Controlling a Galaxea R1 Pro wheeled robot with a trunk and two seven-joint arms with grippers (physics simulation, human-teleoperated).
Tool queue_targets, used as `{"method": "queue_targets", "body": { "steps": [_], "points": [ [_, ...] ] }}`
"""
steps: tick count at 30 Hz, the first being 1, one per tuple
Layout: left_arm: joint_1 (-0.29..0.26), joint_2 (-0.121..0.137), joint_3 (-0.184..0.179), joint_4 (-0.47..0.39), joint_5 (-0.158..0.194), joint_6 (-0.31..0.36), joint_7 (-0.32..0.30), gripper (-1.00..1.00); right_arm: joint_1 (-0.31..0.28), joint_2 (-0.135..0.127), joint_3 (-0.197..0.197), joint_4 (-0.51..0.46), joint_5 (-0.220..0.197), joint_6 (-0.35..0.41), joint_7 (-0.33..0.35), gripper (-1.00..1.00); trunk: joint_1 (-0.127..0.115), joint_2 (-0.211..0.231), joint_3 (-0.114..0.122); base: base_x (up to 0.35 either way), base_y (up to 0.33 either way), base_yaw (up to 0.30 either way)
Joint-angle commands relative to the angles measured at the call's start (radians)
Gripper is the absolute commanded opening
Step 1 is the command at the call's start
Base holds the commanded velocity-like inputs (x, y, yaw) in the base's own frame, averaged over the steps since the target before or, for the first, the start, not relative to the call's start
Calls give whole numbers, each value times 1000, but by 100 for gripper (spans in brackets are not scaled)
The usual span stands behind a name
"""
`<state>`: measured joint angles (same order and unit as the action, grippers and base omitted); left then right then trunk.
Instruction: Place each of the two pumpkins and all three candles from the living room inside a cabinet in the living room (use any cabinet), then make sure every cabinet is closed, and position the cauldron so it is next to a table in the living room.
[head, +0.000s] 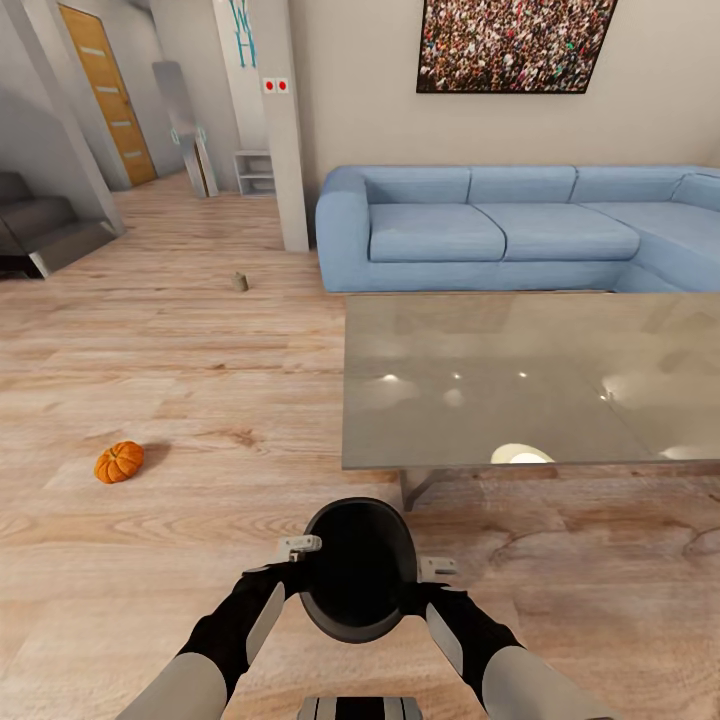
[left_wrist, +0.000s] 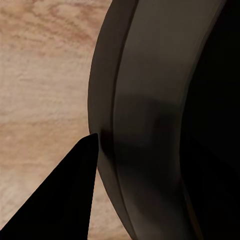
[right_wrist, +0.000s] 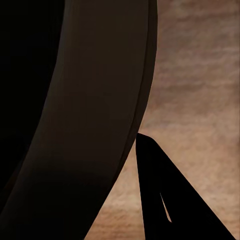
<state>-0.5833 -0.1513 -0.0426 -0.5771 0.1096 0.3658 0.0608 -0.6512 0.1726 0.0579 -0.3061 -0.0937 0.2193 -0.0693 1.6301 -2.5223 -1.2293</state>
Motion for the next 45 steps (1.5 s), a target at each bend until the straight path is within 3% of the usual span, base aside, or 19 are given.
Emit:
{"method": "queue_targets", "body": {
  "steps": [1, 9, 10, 16, 17, 34, 45],
  "points": [
    [0, -1, -9, 13, 38, 4, -10, -100, 2, 2, 19, -5, -17, -9, -5, -100, 13, 0, -1, 0, 0, 0],
    [0, -1, -8, 13, 38, 4, -10, -100, 2, 2, 19, -5, -17, -5, -7, -100, 13, 0, -1, 0, 0, 0],
    [0, -1, -8, 13, 38, 4, -10, -100, 2, 2, 19, -5, -17, -5, -7, 100, 13, 0, -1, 0, 0, 0],
    [0, -1, -8, 13, 38, 4, -10, -100, 2, 2, 19, -5, -17, -4, -5, 100, 13, 0, -1, 0, 0, 0],
    [0, -1, -8, 13, 38, 4, -10, 100, 2, 2, 19, -5, -17, -4, -5, 100, 13, 0, -1, 0, 0, 0],
    [0, -1, -8, 13, 38, 4, -10, 100, 2, 2, 19, -5, -17, -4, -4, 100, 13, 0, -1, 0, 0, 0],
    [0, -1, -9, 13, 38, 4, -10, 100, 2, 2, 19, -5, -17, -7, -3, 100, 8, 3, 41, 0, 0, 0]
  ]
}}
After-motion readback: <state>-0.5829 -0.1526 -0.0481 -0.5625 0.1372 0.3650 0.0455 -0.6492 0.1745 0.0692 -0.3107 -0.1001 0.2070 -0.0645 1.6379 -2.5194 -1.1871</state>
